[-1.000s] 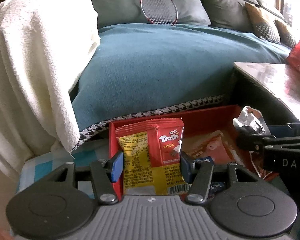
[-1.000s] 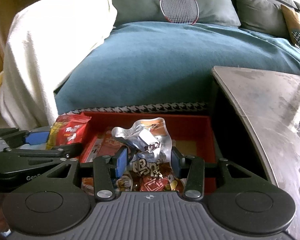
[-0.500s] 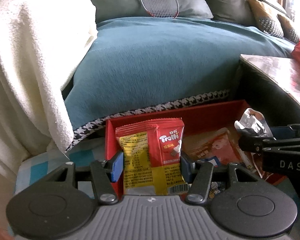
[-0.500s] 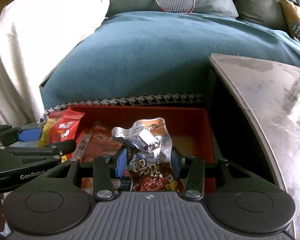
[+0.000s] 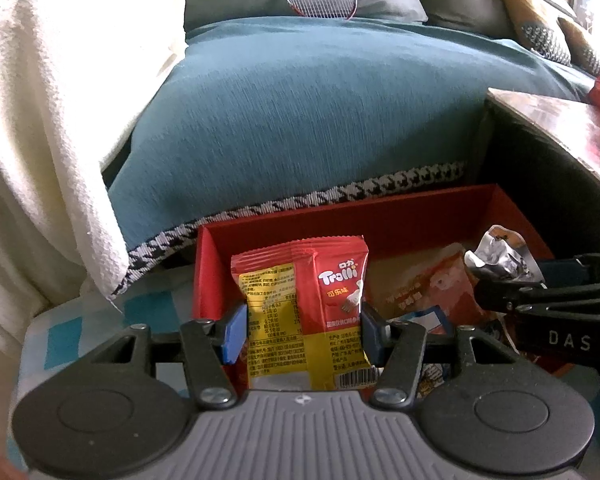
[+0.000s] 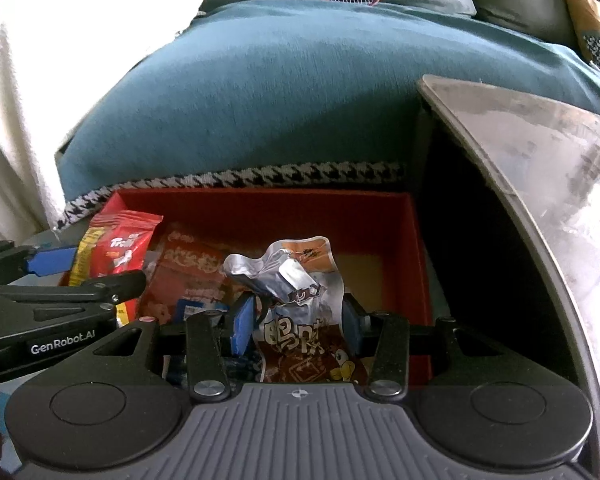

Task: Organize snacks
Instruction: 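Lower both snacks into the red box and open both grippers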

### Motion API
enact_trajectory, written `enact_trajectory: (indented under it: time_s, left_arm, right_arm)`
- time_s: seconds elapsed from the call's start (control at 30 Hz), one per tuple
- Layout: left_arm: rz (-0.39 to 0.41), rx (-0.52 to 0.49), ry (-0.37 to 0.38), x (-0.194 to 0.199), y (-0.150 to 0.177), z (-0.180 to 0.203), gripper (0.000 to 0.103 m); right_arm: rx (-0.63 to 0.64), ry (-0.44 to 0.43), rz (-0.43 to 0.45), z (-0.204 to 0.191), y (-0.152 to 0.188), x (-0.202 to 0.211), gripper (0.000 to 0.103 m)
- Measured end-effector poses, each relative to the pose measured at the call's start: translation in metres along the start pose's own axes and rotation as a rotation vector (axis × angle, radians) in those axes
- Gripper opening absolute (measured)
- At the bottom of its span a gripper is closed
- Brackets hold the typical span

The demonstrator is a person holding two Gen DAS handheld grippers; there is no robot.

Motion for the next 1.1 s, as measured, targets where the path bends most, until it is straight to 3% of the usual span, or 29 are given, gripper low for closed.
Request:
enact_trajectory:
  time_s: [0.43, 0.63, 0.7, 0.87, 1.1]
  left_arm:
    - [-0.013, -0.005, -0.012, -0.005, 0.002, 0.0, 0.051]
    - [-0.001, -0.019, -0.013, 0.001, 0.004, 0.002, 0.052]
    - [0.011, -0.024, -0.009, 0.007, 0.004, 0.004, 0.062]
    - [0.056, -0.053, -0.006, 0.025, 0.005, 0.008, 0.069]
    - [0.059, -0.069, 0.002, 0.046, 0.014, 0.005, 0.071]
  right_arm:
    - [0.007, 0.001, -0.025, 0.0, 0.004, -0.008, 0.056]
    - [0.006, 0.01, -0.02, 0.0, 0.006, -0.005, 0.063]
    - [0.007, 0.012, -0.015, -0.001, 0.007, -0.001, 0.065]
    - [0.005, 0.008, 0.014, -0.005, 0.006, 0.013, 0.066]
    - [0.019, 0.017, 0.027, -0.011, 0.005, 0.036, 0.069]
Point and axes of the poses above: each gripper's, at about its wrist camera, not at the fingertips, and x roughly against the way its jaws point, z to its right, y to its underside, the point moved 5 cm from there along -x, roughly the way its jaws point, and after that the axes turned 15 degrees about x, right-handed, at the moved point
